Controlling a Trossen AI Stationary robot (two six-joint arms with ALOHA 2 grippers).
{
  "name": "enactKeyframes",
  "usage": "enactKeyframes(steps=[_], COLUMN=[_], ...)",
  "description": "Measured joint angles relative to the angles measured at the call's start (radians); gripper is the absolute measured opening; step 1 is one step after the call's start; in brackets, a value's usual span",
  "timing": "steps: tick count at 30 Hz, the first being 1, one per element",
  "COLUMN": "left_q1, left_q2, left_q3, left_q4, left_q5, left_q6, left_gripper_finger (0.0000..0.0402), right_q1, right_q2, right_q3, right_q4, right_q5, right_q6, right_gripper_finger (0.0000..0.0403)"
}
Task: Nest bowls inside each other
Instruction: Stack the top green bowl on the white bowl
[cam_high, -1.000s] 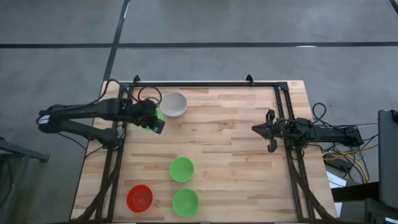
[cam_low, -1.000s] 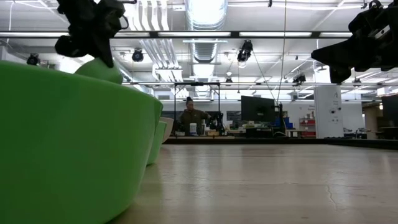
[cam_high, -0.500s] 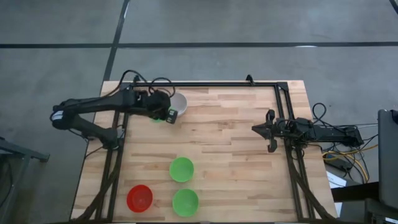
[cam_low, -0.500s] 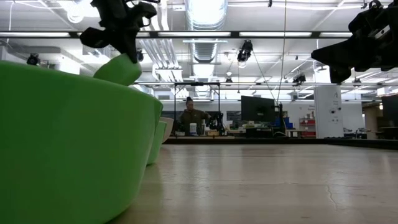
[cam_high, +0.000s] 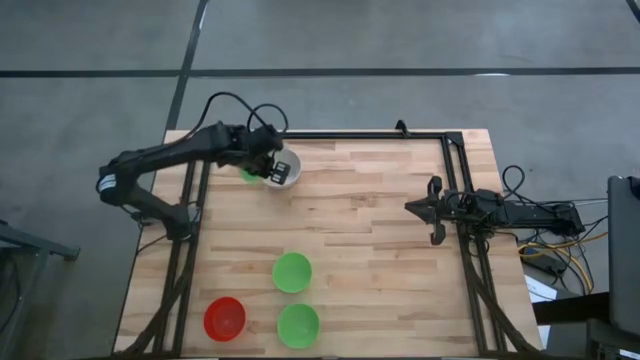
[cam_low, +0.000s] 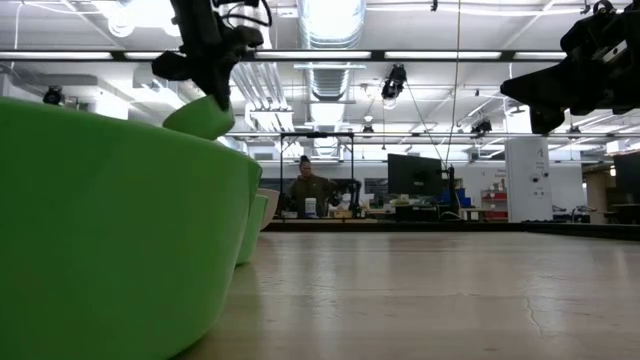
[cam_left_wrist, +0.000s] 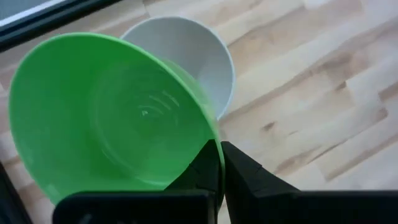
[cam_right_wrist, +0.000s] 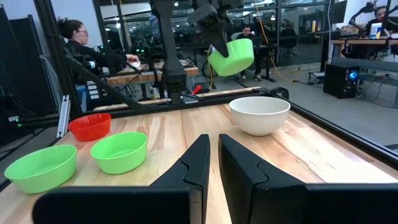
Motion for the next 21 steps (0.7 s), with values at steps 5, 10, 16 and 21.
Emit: enactKeyframes(steps=[5,10,16,21], left_q1=[0.042,0.055,0.079,0.111], left_q2=[0.022,0.039,0.074,0.110], left_q3=[0.000,0.000,0.000,0.000], left_q4=[0.008,0.050,0.106,0.115], left_q5=[0.059,0.068,0.077,0.100], left_q6=[0.068,0.092,0.090,0.078], left_gripper_finger=[0.0012,0.0009,0.0015,0.0008], right_q1=[0.000,0.000,0.000,0.000], right_q2=[0.000,0.000,0.000,0.000], right_q3=[0.000,0.000,0.000,0.000], right_q4=[0.000,0.000,0.000,0.000], right_q5=[0.000,0.000,0.000,0.000], right_q6=[0.000,0.000,-0.001,-0.002], right_gripper_finger=[0.0034,0.0034,0.0034,0.0034])
